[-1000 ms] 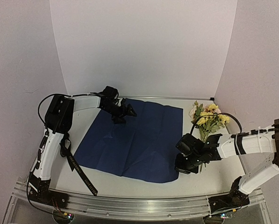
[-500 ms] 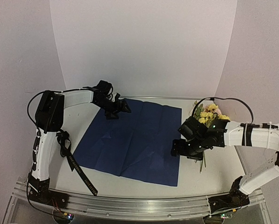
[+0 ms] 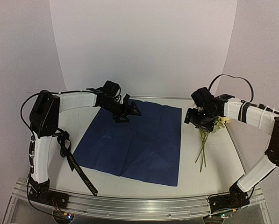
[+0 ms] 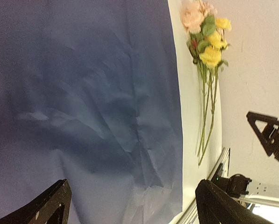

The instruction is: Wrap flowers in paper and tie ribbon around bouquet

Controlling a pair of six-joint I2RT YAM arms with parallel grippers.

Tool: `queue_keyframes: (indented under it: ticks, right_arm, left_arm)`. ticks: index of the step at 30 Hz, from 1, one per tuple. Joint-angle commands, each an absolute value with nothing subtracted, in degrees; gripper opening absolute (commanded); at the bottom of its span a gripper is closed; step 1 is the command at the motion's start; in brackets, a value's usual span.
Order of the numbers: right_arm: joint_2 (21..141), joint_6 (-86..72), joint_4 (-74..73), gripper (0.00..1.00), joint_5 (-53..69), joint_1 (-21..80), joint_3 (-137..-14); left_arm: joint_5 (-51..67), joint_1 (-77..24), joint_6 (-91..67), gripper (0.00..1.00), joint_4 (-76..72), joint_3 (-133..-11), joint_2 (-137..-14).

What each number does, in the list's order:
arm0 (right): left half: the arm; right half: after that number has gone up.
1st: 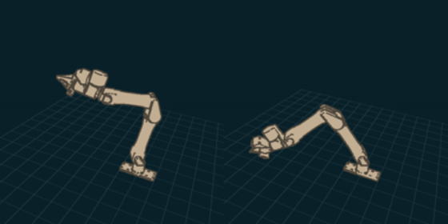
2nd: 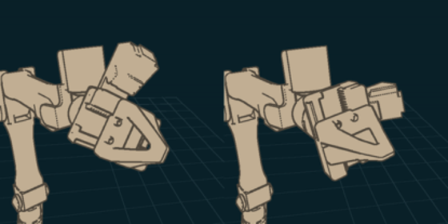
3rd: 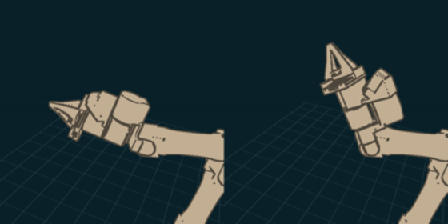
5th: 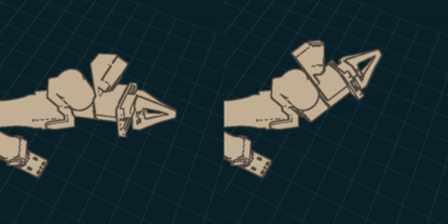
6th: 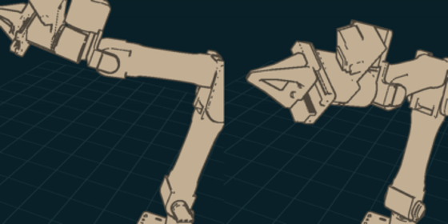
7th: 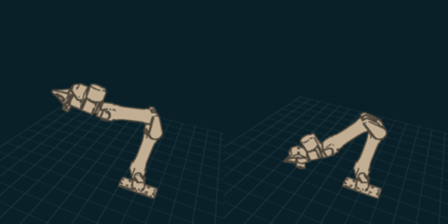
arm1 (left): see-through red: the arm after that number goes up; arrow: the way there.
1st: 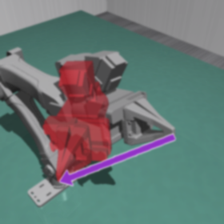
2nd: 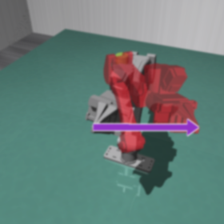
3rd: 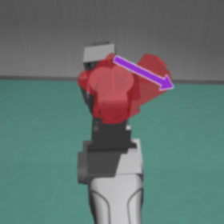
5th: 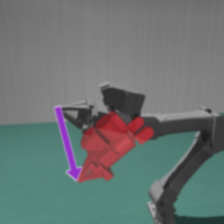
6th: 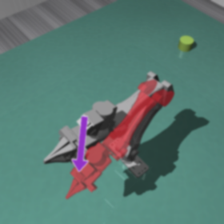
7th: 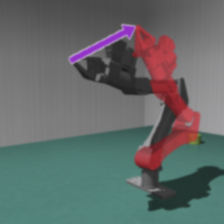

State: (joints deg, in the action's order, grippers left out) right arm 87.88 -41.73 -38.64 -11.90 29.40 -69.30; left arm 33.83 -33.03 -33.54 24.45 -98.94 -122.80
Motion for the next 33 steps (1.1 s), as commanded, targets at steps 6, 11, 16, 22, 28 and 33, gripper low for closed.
queue_keyframes:
  ticks: [6, 11, 16, 22, 28, 33]
  right_arm:
    - [98.67, -37.37, -35.00, 0.85, -8.69, 31.07, -74.50]
    - [105.15, -35.24, -35.61, 0.80, -10.74, 36.23, -80.29]
    - [110.38, -35.08, -36.60, 0.78, -11.16, 38.50, -82.93]
    - [113.96, -35.52, -36.81, 0.75, -11.27, 41.48, -81.91]
    - [114.65, -38.31, -37.38, 0.71, -10.33, 44.52, -77.76]
    - [112.09, -41.41, -37.43, 0.68, -8.37, 47.72, -72.33]
  left_arm:
    - [33.51, -38.85, -33.07, 0.91, 24.35, -92.28, -124.58]
    - [31.34, -38.77, -32.51, 0.92, 22.76, -81.91, -117.19]
    - [29.94, -38.41, -33.05, 0.93, 22.42, -74.90, -112.64]
    - [27.68, -35.10, -33.51, 0.93, 23.72, -68.17, -107.21]
    - [24.48, -30.47, -32.65, 0.93, 26.70, -65.40, -105.86]
    - [21.45, -27.75, -30.13, 0.92, 29.77, -68.29, -109.38]
